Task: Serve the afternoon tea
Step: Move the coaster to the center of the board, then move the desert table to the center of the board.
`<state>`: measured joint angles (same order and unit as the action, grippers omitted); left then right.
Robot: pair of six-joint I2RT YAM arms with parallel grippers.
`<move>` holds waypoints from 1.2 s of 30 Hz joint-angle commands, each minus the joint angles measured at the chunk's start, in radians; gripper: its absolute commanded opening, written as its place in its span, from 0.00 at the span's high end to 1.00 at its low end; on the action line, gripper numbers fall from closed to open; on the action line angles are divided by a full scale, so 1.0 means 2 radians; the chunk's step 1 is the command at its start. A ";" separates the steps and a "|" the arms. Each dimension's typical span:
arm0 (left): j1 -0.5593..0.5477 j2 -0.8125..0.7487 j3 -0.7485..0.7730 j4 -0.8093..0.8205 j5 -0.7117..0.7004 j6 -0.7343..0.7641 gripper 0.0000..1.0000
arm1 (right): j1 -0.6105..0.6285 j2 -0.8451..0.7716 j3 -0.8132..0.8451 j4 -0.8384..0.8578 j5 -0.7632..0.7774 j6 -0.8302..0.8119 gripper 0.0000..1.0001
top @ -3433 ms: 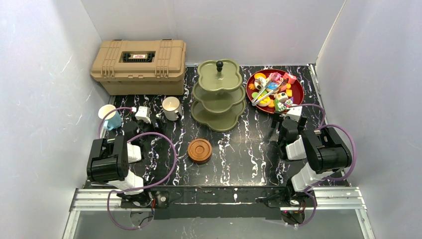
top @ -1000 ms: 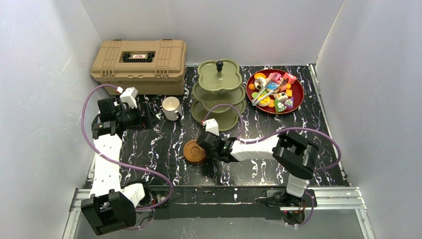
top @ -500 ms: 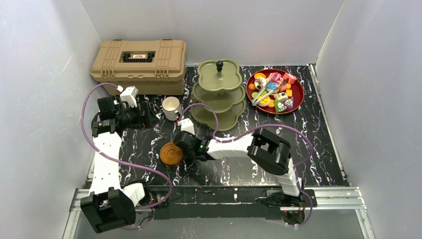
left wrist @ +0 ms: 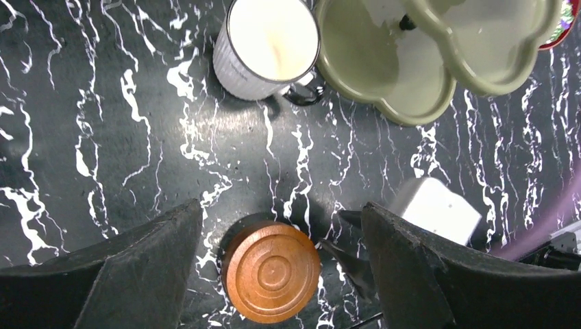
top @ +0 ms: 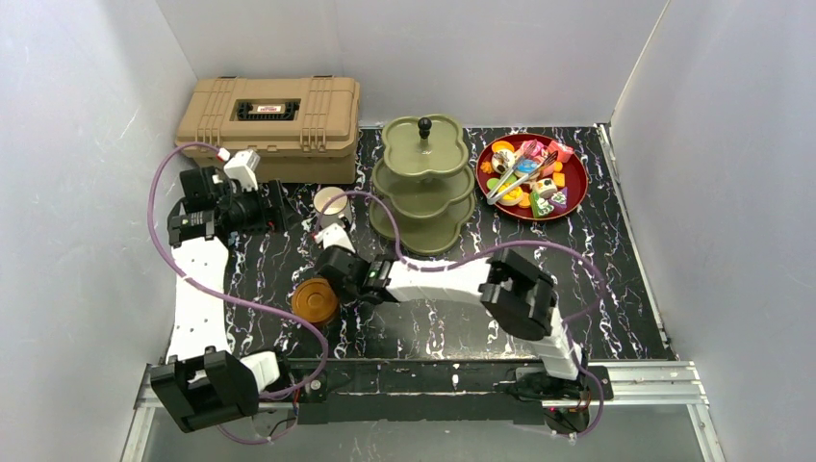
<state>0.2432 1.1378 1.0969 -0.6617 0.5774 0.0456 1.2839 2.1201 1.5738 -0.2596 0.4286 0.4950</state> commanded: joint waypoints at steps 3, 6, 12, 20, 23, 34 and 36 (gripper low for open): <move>0.002 -0.002 0.040 -0.044 0.083 0.031 0.17 | -0.018 -0.155 0.070 -0.127 0.075 -0.079 0.34; -0.037 -0.019 0.022 -0.085 0.132 0.096 0.14 | -0.058 -0.189 0.122 -0.172 0.079 -0.093 0.26; -0.184 -0.056 -0.046 -0.114 0.012 0.215 0.11 | -0.148 -0.169 0.273 -0.242 0.073 -0.139 0.02; -0.337 -0.038 -0.101 -0.112 -0.090 0.305 0.13 | -0.249 -0.122 0.358 -0.270 0.015 -0.155 0.02; -0.391 -0.038 -0.133 -0.093 -0.105 0.325 0.13 | -0.270 -0.119 0.336 -0.250 -0.013 -0.155 0.02; -0.461 -0.027 -0.255 0.006 -0.220 0.369 0.17 | -0.282 -0.091 0.305 -0.194 -0.017 -0.185 0.02; -0.464 -0.032 -0.282 0.048 -0.255 0.386 0.17 | -0.284 -0.091 0.292 -0.171 -0.011 -0.191 0.05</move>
<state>-0.6754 1.0973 0.6144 -0.6952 0.2253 0.7506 0.7219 1.9411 2.1807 -0.7242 0.4038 0.1577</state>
